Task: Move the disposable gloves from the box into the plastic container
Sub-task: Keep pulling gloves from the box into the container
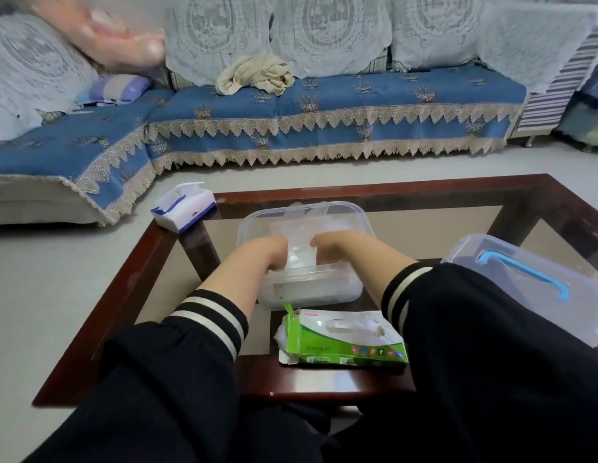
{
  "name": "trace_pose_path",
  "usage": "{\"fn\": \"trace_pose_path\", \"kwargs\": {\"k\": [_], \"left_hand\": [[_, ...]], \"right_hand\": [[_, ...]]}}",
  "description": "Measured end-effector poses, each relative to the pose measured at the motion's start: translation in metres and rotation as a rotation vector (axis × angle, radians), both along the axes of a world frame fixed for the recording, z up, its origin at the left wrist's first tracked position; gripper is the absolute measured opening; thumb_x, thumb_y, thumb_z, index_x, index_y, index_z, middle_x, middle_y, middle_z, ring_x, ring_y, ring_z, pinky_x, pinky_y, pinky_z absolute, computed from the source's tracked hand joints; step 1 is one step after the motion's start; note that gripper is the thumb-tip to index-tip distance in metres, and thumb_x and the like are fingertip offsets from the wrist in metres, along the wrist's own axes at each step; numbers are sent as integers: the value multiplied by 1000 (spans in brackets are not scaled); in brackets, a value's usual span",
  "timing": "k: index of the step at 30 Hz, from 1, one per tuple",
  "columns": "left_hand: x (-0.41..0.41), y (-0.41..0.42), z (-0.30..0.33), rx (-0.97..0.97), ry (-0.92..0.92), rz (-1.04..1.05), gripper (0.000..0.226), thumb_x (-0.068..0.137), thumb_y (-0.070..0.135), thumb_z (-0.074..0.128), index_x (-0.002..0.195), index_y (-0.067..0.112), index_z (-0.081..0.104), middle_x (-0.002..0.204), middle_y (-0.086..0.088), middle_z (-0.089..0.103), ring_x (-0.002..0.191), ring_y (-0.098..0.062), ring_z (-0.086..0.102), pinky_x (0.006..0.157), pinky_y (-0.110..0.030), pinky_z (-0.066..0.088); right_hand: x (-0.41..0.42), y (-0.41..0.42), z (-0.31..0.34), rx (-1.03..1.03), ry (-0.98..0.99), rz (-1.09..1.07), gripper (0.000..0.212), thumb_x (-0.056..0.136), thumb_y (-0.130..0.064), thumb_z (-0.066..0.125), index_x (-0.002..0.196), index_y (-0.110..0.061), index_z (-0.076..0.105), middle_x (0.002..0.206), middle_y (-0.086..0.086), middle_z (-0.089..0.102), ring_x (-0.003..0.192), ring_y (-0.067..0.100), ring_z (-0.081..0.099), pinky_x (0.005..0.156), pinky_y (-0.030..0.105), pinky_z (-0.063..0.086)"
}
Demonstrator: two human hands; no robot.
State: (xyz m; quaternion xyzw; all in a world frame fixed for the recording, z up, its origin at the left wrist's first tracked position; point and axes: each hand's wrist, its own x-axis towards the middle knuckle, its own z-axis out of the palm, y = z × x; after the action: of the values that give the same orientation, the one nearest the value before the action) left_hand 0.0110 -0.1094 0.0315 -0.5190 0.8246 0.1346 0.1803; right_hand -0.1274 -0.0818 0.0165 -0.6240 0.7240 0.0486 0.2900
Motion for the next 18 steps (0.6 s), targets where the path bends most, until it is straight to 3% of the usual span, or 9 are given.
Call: {"fn": "trace_pose_path", "kwargs": {"k": [3, 5, 7, 9, 11, 13, 14, 16, 18], "left_hand": [[6, 16, 21, -264, 146, 20, 39, 94, 1, 48, 130, 12, 55, 126, -8, 59, 111, -24, 57, 84, -30, 46], [12, 38, 31, -455, 381, 45, 33, 96, 9, 49, 126, 18, 59, 121, -2, 60, 105, -19, 57, 74, -26, 41], [21, 72, 30, -485, 678, 63, 21, 99, 22, 49, 116, 22, 62, 109, 5, 62, 88, -9, 55, 65, -21, 35], [30, 102, 14, -409, 820, 15, 12, 97, 30, 52, 104, 28, 62, 95, 12, 62, 68, -3, 50, 59, -21, 35], [37, 123, -11, -246, 791, -7, 14, 93, 32, 57, 106, 33, 61, 96, 17, 62, 71, 1, 54, 68, -25, 43], [39, 130, -39, -108, 684, -36, 33, 90, 30, 61, 122, 32, 57, 116, 16, 61, 103, -4, 57, 90, -27, 45], [38, 131, -51, -77, 619, -65, 43, 89, 30, 63, 130, 30, 52, 127, 13, 56, 119, -8, 49, 100, -29, 40], [33, 134, -66, -73, 539, -99, 57, 87, 35, 65, 139, 29, 43, 141, 11, 46, 134, -13, 34, 110, -33, 31], [28, 134, -76, -73, 533, -76, 64, 83, 44, 67, 140, 33, 40, 143, 12, 42, 136, -12, 29, 109, -34, 26]], "right_hand": [[-7, 12, 16, -244, -222, -128, 42, 91, -3, 58, 132, -8, 52, 115, 11, 66, 89, 19, 67, 84, 33, 56], [-8, 38, 30, -482, -393, -173, 24, 93, -12, 58, 117, -9, 61, 94, 2, 69, 70, 12, 66, 70, 26, 57], [-4, 81, 37, -576, -610, -189, 18, 93, -25, 60, 96, -8, 64, 71, 1, 68, 57, 13, 64, 58, 25, 54], [3, 122, 29, -533, -666, -174, 27, 90, -36, 62, 80, -10, 64, 60, 3, 67, 52, 12, 61, 57, 26, 50], [5, 147, -1, -484, -454, -127, 31, 87, -46, 63, 75, -17, 66, 68, -1, 69, 63, 9, 62, 65, 26, 49], [4, 154, -35, -435, -225, -52, 25, 84, -47, 66, 92, -23, 69, 95, -5, 68, 91, 11, 59, 81, 29, 45], [4, 154, -47, -414, -170, -9, 28, 83, -44, 68, 104, -24, 68, 108, -3, 63, 104, 16, 54, 89, 30, 42], [3, 150, -64, -415, -165, -9, 34, 81, -38, 72, 112, -24, 67, 115, 1, 58, 111, 22, 48, 95, 31, 38], [5, 144, -69, -461, -184, -63, 30, 79, -35, 74, 105, -22, 70, 111, 1, 59, 109, 23, 49, 92, 32, 40]]}}
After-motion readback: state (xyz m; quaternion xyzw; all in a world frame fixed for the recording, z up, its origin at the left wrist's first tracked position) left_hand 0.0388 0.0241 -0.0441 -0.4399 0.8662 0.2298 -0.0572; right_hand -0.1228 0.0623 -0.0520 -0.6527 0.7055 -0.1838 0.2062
